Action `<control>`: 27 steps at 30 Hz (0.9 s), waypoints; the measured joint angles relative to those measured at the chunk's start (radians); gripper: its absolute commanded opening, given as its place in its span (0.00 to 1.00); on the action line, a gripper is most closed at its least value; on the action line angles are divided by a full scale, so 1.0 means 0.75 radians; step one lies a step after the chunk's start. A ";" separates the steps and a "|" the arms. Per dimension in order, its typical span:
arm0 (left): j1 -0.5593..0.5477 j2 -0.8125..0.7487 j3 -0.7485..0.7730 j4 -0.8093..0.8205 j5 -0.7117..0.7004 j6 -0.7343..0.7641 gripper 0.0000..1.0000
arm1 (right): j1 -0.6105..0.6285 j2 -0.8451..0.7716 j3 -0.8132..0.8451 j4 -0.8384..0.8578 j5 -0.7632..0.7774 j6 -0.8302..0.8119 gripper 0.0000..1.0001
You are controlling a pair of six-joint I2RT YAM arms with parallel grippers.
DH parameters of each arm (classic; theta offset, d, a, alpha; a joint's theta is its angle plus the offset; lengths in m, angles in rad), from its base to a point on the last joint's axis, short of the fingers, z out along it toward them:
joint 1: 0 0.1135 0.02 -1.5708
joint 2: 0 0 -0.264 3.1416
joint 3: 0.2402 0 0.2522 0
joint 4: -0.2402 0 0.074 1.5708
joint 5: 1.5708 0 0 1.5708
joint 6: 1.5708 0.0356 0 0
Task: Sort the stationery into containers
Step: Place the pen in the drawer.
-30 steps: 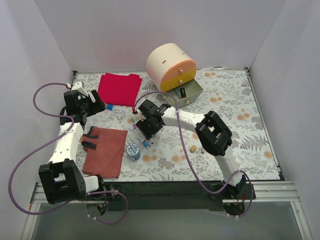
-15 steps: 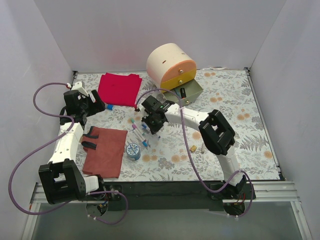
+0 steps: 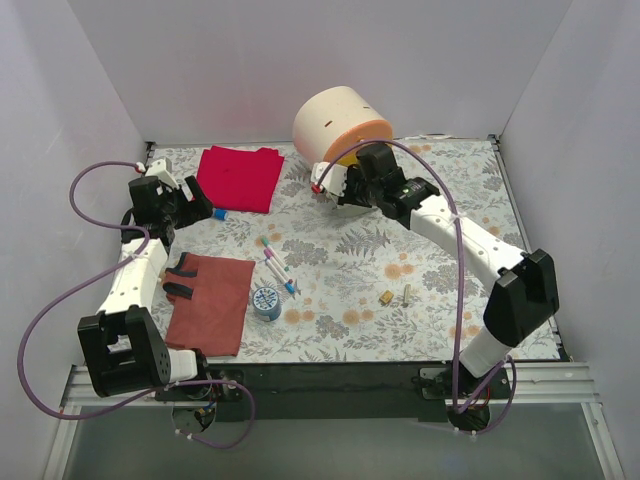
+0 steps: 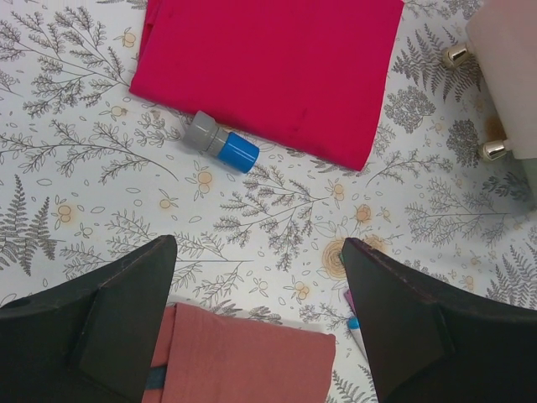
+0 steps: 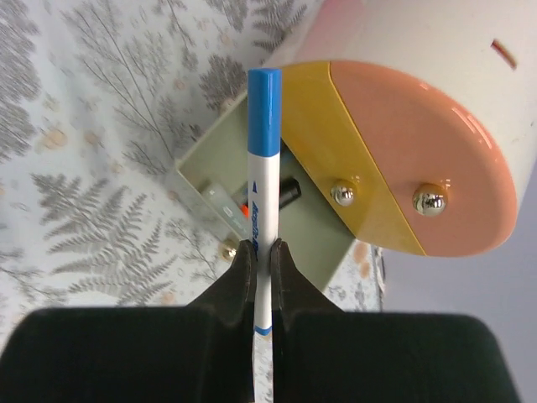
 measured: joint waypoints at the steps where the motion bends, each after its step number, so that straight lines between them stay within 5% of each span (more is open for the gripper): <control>1: 0.000 0.002 0.003 0.006 0.003 0.000 0.81 | -0.014 0.019 -0.006 0.018 0.010 -0.054 0.01; 11: 0.001 0.003 0.004 0.014 0.014 -0.002 0.81 | -0.135 0.208 -0.027 0.119 0.096 -0.413 0.04; 12: 0.001 0.003 0.004 0.014 0.013 -0.001 0.81 | -0.142 0.223 -0.018 0.124 0.101 -0.430 0.20; 13: 0.001 0.003 0.004 0.014 0.013 -0.001 0.81 | -0.150 0.238 -0.009 0.133 0.106 -0.446 0.51; 14: 0.001 0.003 0.004 0.014 0.014 -0.001 0.81 | -0.156 0.253 0.002 0.139 0.111 -0.459 0.61; 22: 0.002 0.003 0.004 0.014 0.013 0.003 0.81 | -0.162 0.310 0.065 0.162 0.145 -0.446 0.80; 27: 0.004 0.003 0.004 0.014 0.014 0.002 0.81 | -0.163 0.294 0.221 0.001 -0.014 -0.192 0.76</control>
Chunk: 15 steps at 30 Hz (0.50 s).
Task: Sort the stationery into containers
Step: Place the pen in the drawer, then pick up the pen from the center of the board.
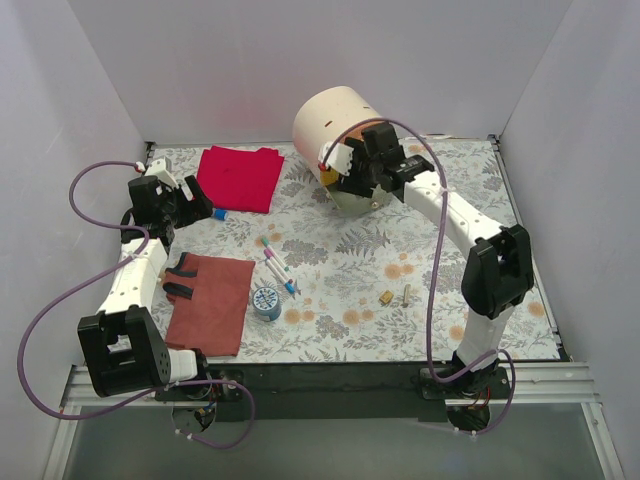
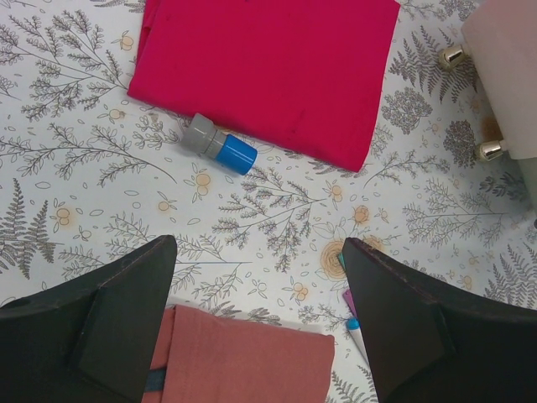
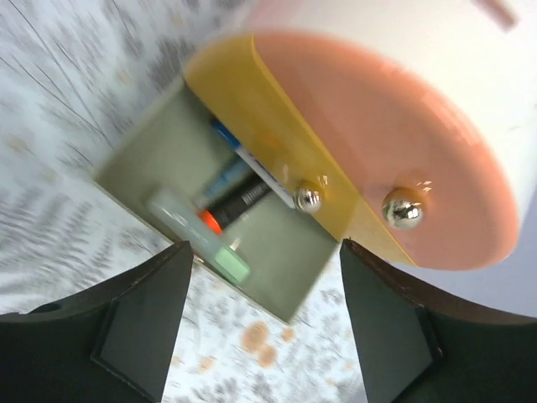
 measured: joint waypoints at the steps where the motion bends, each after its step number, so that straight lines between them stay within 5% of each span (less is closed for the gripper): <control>1: 0.001 0.000 0.000 0.000 0.000 0.000 0.81 | 0.002 -0.011 0.048 -0.049 -0.062 0.098 0.73; 9: 0.003 0.000 0.000 -0.001 -0.001 -0.003 0.81 | 0.102 -0.057 0.152 -0.182 -0.576 1.051 0.69; 15: 0.003 -0.004 0.000 -0.014 -0.004 0.006 0.81 | 0.266 0.180 0.124 -0.220 -0.642 1.385 0.64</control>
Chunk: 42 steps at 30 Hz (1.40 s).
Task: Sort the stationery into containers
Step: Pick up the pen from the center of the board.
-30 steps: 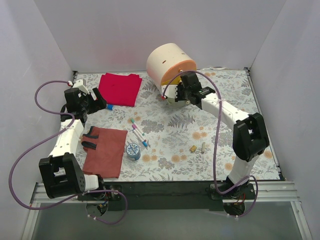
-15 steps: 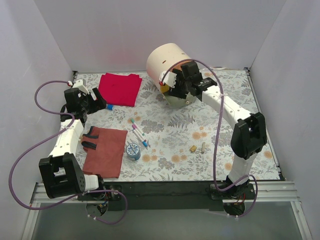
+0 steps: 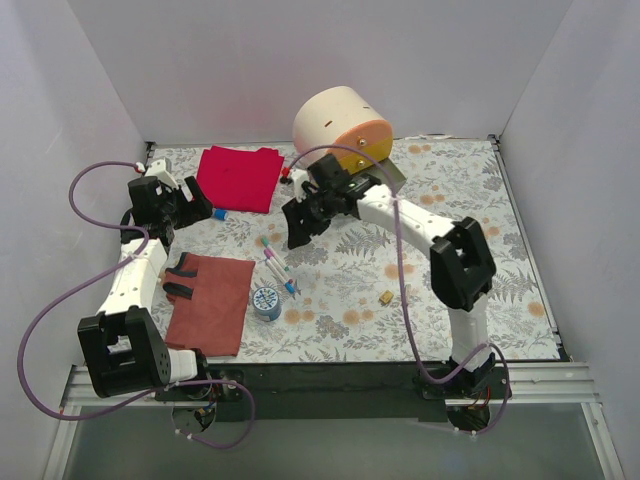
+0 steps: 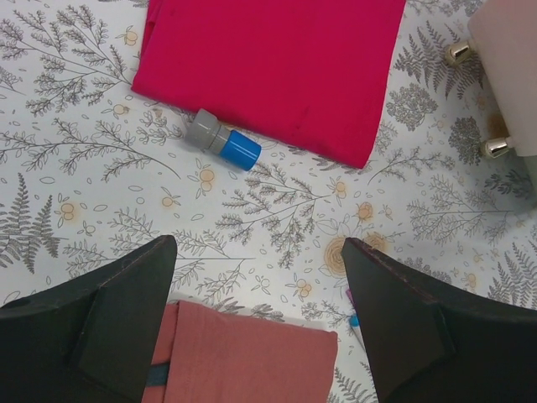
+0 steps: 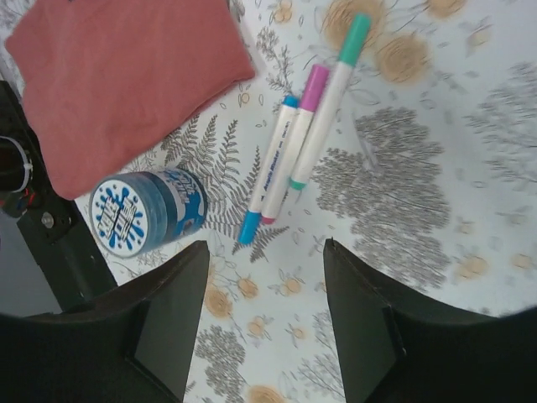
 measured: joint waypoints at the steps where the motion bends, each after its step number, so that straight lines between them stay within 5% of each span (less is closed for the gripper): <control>1: 0.000 -0.003 0.000 -0.006 -0.005 0.004 0.81 | 0.033 0.061 0.024 -0.011 0.009 0.023 0.63; 8: 0.000 -0.078 -0.021 -0.033 -0.033 0.028 0.81 | 0.180 0.357 0.263 -0.066 0.161 0.087 0.61; 25: -0.003 -0.154 -0.082 -0.056 -0.054 0.038 0.81 | 0.251 0.532 0.418 -0.064 0.484 0.013 0.57; 42: -0.007 -0.153 -0.089 -0.046 -0.053 0.035 0.81 | 0.263 0.587 0.465 0.008 0.547 -0.058 0.58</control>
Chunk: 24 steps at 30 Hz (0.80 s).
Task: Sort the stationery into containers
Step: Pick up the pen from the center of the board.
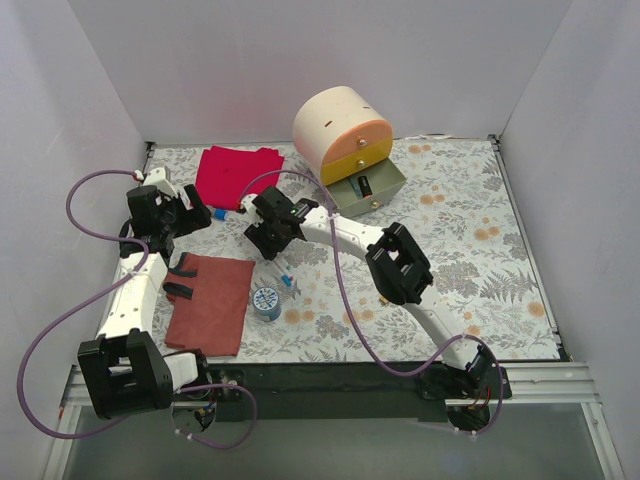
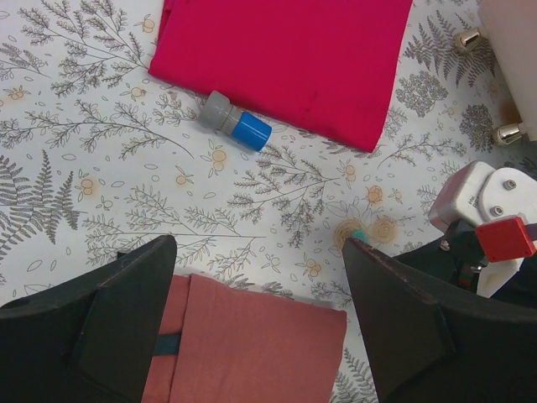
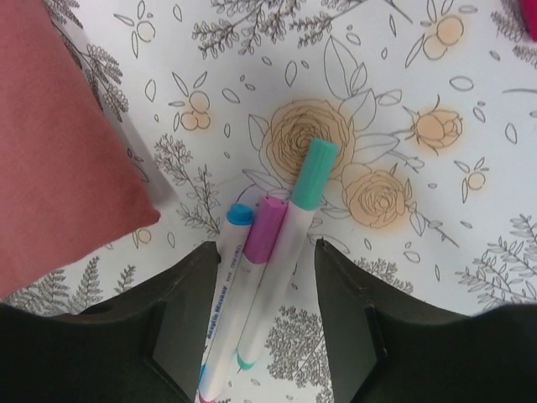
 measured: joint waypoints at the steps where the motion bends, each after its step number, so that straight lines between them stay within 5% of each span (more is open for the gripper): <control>1: 0.000 0.001 -0.001 0.000 0.000 0.000 0.81 | 0.002 0.007 0.008 0.008 0.001 -0.003 0.60; 15: 0.000 0.012 -0.009 0.007 0.003 -0.003 0.81 | -0.009 0.082 0.107 0.018 0.024 -0.024 0.60; 24: 0.000 0.012 -0.011 0.013 0.007 -0.011 0.81 | -0.017 0.142 0.196 0.020 0.036 -0.070 0.42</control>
